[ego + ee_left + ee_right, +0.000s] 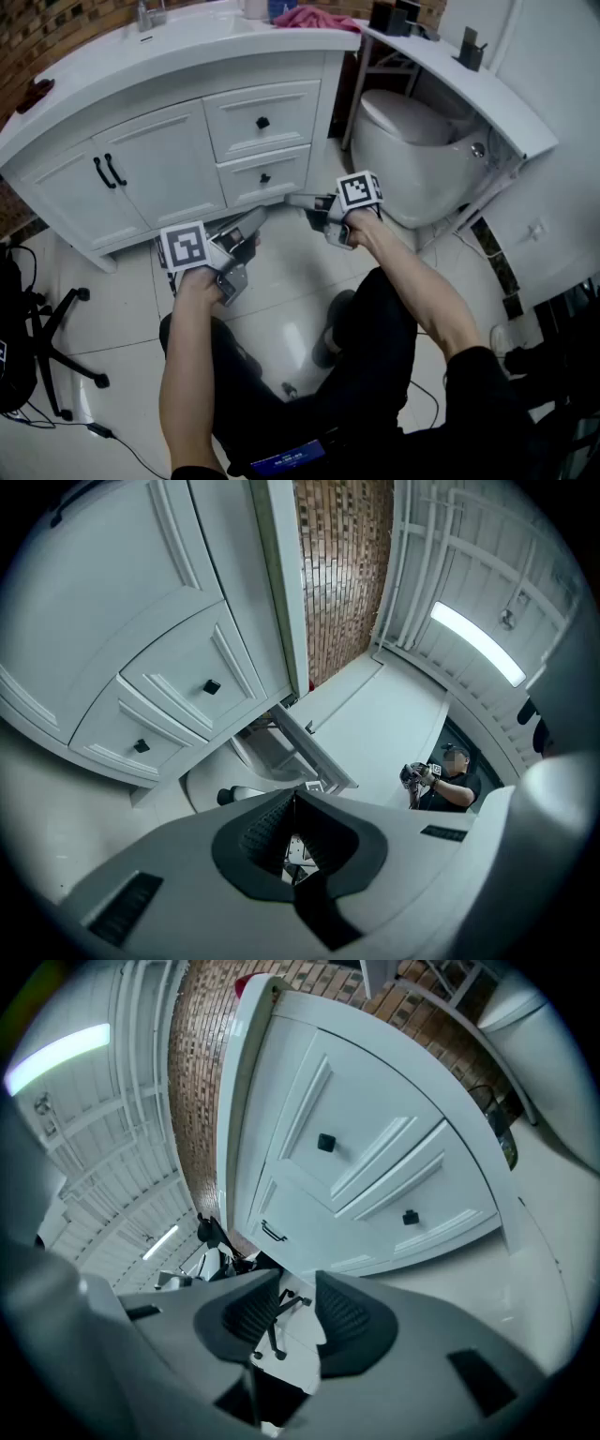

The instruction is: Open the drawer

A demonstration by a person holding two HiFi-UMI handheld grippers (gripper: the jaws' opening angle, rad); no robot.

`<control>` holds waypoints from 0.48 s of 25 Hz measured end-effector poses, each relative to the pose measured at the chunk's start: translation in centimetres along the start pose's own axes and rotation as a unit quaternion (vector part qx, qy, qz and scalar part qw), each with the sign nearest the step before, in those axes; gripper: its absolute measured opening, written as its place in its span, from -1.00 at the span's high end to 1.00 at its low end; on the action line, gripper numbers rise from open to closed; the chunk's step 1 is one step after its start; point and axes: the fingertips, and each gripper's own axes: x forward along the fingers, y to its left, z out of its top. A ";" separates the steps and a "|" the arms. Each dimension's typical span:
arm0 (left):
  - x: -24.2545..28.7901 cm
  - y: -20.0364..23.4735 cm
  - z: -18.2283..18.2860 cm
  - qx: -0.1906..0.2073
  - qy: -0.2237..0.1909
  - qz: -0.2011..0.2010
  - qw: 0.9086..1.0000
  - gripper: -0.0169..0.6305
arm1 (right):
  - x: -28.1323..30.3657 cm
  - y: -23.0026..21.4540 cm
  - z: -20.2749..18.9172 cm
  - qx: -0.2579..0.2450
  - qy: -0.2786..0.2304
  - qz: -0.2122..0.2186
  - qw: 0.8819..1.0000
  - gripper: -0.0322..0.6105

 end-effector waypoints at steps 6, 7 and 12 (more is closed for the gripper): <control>1.1 1.7 1.0 -0.007 0.002 0.005 1.000 0.98 | 1.2 -2.9 1.2 0.004 0.013 -0.014 1.000 0.38; 1.2 2.1 1.1 -0.012 0.001 0.008 1.000 0.98 | 1.5 -3.3 1.4 0.003 0.017 -0.015 1.000 0.37; 1.8 3.3 1.9 -0.003 0.004 0.016 1.000 0.98 | 3.0 -5.3 1.4 0.007 0.042 -0.022 0.999 0.36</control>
